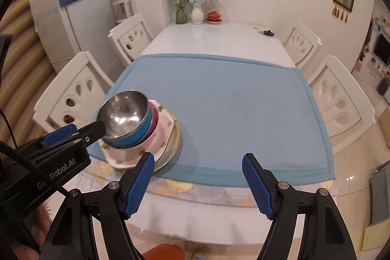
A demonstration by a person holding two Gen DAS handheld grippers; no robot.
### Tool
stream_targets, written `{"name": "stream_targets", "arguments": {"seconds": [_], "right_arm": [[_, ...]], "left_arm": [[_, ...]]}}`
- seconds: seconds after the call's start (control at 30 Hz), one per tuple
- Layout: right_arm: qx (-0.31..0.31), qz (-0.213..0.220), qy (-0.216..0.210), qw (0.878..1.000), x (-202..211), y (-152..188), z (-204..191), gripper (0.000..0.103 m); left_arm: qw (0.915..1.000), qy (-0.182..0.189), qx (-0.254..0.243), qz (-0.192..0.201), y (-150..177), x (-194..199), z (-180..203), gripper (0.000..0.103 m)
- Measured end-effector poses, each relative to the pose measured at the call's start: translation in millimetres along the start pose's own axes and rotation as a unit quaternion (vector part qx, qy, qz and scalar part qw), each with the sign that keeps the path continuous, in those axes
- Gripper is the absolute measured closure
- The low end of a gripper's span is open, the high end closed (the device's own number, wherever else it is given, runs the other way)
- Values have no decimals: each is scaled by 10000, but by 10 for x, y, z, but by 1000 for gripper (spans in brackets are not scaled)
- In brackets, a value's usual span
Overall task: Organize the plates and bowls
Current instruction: 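Close both grippers on the rim of the bowls-on-plates stack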
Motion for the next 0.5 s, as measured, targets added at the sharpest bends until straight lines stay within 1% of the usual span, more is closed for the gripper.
{"name": "stream_targets", "arguments": {"seconds": [0.07, 0.17, 0.27, 0.37, 0.5], "right_arm": [[-63, 6, 54, 10000, -62, -67, -15, 31], [-157, 131, 69, 9998, -139, -141, -84, 31], [-114, 119, 160, 9997, -216, -182, -180, 31], [-107, 32, 331, 9994, -305, -204, -249, 31], [7, -259, 548, 9982, -460, -201, -348, 31]], "left_arm": [[9999, -13, -126, 27, -68, -27, -21, 53], [9993, -120, -348, 40, -172, -102, -92, 53], [9991, -131, -400, -19, -225, -189, -187, 53], [9991, -89, -404, -61, -254, -257, -268, 53], [9987, -105, -492, -107, -254, -315, -373, 53]]}}
Point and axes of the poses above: each gripper's, at about its wrist camera, not at the fingertips, and x roughly against the way its jaws point, z to its right, y to its underside, the point moved 7 cm from there along -x, roughly the way its jaws point, and after that the axes turned 9 degrees about y, right-handed, at the moved point
